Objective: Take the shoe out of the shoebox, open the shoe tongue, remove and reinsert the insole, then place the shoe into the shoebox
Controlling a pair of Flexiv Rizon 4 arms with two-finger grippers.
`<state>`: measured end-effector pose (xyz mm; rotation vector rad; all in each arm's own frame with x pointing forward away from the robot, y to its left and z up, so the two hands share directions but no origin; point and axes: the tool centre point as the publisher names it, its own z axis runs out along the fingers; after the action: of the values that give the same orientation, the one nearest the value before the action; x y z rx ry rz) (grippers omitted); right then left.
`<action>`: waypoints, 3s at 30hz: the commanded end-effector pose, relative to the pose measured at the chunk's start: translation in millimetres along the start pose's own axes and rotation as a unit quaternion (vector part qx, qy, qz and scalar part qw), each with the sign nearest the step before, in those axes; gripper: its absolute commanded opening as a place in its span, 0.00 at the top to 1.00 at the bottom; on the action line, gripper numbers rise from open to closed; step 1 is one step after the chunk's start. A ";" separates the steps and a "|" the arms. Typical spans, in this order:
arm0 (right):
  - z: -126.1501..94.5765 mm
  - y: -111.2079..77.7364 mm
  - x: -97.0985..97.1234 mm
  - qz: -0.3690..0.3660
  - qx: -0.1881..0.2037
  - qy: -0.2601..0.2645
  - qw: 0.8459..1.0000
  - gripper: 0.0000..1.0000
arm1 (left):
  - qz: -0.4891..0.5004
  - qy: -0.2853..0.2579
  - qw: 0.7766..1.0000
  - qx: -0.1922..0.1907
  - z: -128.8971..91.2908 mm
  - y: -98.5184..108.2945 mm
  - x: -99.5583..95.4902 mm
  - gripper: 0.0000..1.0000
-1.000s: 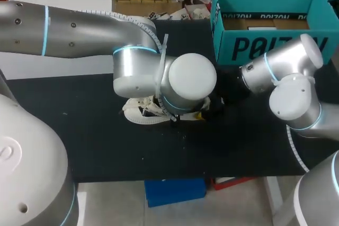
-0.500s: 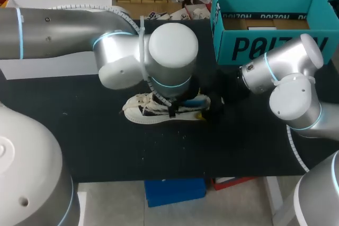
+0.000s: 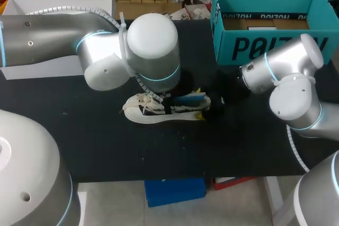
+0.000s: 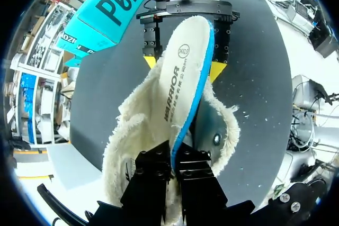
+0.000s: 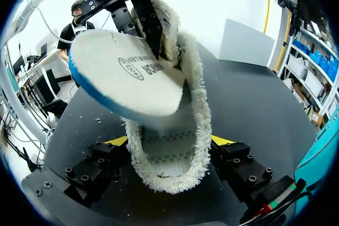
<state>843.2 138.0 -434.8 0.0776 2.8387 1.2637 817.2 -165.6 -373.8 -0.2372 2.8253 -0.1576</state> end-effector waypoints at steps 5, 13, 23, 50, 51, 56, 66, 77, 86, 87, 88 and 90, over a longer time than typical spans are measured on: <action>2.7 -2.8 -1.7 0.001 0.001 0.000 1.000 1.00 | 0.010 0.006 1.000 0.020 13.8 -12.6 -3.4 0.93; 2.7 -2.8 -1.7 0.001 0.001 0.000 1.000 1.00 | 0.007 0.005 0.999 0.042 16.6 -21.3 -4.8 0.57; 2.7 -2.8 -1.7 0.001 0.001 0.000 1.000 1.00 | 0.023 -0.001 0.997 0.070 15.2 -36.6 -3.5 0.60; 2.7 -2.8 -1.7 0.001 0.001 0.000 1.000 1.00 | 0.070 0.008 0.993 0.094 25.4 -75.8 -2.9 1.00; 2.7 -2.8 -1.7 0.001 0.001 0.000 1.000 1.00 | 0.070 0.008 0.993 0.094 24.4 -75.5 -2.6 1.00; 2.7 -2.8 -1.7 0.001 0.001 0.000 1.000 1.00 | 0.077 0.004 0.992 0.099 2.4 -69.4 3.5 1.00; 2.7 -2.8 -1.7 0.001 0.001 0.000 1.000 1.00 | 0.093 0.018 0.981 0.167 -59.6 -70.5 29.3 1.00; 2.7 -2.8 -1.7 0.001 0.001 0.000 1.000 1.00 | 0.077 0.054 0.954 0.284 -126.1 -106.3 29.0 1.00; 2.7 -2.8 -1.7 0.001 0.001 0.000 1.000 1.00 | 0.023 0.139 0.907 0.397 -177.6 -131.0 22.4 1.00; 2.7 -2.8 -1.7 0.001 0.001 0.000 1.000 1.00 | 0.020 0.143 0.903 0.405 -182.3 -132.6 20.9 1.00; 2.7 -2.8 -1.7 0.001 0.001 0.000 1.000 1.00 | 0.019 0.156 0.894 0.420 -187.1 -134.2 19.8 1.00; 2.7 -2.8 -1.7 0.001 0.001 0.000 1.000 1.00 | 0.012 0.186 0.873 0.451 -196.9 -135.5 16.2 1.00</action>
<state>843.3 137.5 -434.9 0.0781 2.8391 1.2636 758.4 -296.2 -177.6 0.0011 2.7776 -1.3281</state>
